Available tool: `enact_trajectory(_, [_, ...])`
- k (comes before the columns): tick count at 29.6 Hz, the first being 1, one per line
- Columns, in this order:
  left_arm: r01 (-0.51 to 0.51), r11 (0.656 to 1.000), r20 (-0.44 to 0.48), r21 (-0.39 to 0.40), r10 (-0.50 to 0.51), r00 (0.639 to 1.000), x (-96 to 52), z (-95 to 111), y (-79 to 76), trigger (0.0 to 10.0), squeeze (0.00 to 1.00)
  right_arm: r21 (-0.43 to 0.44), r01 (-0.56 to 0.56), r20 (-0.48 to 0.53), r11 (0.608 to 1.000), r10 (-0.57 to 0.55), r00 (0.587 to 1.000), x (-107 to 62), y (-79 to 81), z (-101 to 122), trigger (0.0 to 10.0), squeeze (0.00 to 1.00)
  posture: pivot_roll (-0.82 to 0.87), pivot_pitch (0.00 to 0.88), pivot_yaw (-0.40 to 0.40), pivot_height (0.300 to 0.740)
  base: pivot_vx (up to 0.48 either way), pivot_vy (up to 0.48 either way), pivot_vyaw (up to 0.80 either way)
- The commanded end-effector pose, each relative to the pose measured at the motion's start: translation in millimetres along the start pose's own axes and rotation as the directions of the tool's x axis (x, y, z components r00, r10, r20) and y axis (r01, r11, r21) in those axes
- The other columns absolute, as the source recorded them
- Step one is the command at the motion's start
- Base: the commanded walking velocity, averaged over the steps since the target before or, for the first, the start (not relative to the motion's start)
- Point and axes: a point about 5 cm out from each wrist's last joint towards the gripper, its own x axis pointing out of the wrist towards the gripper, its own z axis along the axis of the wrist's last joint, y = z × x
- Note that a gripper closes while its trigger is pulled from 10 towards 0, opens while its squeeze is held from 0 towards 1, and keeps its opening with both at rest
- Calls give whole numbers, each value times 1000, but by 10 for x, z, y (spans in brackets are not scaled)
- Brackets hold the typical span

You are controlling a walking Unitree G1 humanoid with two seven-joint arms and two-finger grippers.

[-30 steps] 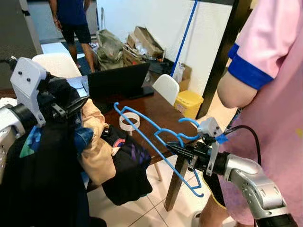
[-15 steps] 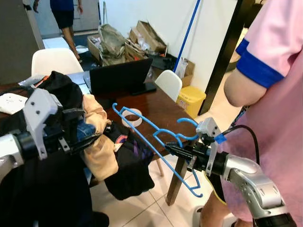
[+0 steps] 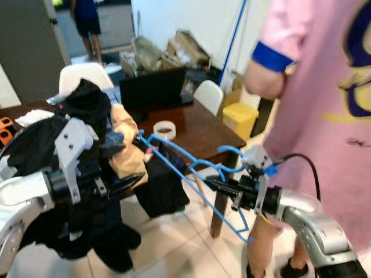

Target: Hang hanger

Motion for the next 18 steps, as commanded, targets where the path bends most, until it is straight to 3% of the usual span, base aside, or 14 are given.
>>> enact_trajectory(1, [0, 999, -28, -39, -1, 1000, 19, -96, -31, 10000, 0, -11, -6, -10, 1000, 6, 1000, 30, 20, -20, 10000, 0, 14, 0, -32, 740, -364, 0, 0])
enact_trajectory(6, [-17, 997, -36, -69, 15, 999, 66, -178, -45, 10000, 0, -18, 11, -23, 1000, -11, 1000, 36, 6, -41, 10000, 0, 10, 0, -33, 740, -350, 0, 0])
enact_trajectory(9, [-101, 986, -88, -134, 90, 992, 103, -432, -11, 10000, 0, -16, 70, -35, 997, -70, 997, 28, -50, -96, 10000, 0, 12, 0, -32, 740, -295, 0, 0])
enact_trajectory(12, [-134, 979, -105, -152, 119, 987, 117, -506, 7, 10000, 0, -7, 89, -42, 996, -90, 995, 31, -70, -116, 10000, 0, 12, 0, -32, 740, -89, 0, 0])
enact_trajectory(13, [-217, 960, -144, -176, 193, 971, 144, -668, 47, 10000, 0, -7, 125, -68, 992, -125, 990, 31, -105, -171, 10000, 0, 12, 0, -32, 740, 0, 0, -800])
enact_trajectory(16, [-272, 944, -174, -188, 240, 955, 164, -781, 64, 10000, 0, -9, 148, -88, 989, -149, 985, 30, -129, -211, 10000, 0, 12, 0, -32, 740, 0, 0, -800])
enact_trajectory(18, [-436, 867, -278, -242, 369, 887, 154, -1155, 86, 10000, 0, -2, 244, -153, 970, -241, 958, -8, -223, -349, 10000, 0, 12, 0, -29, 740, 0, 0, -800])
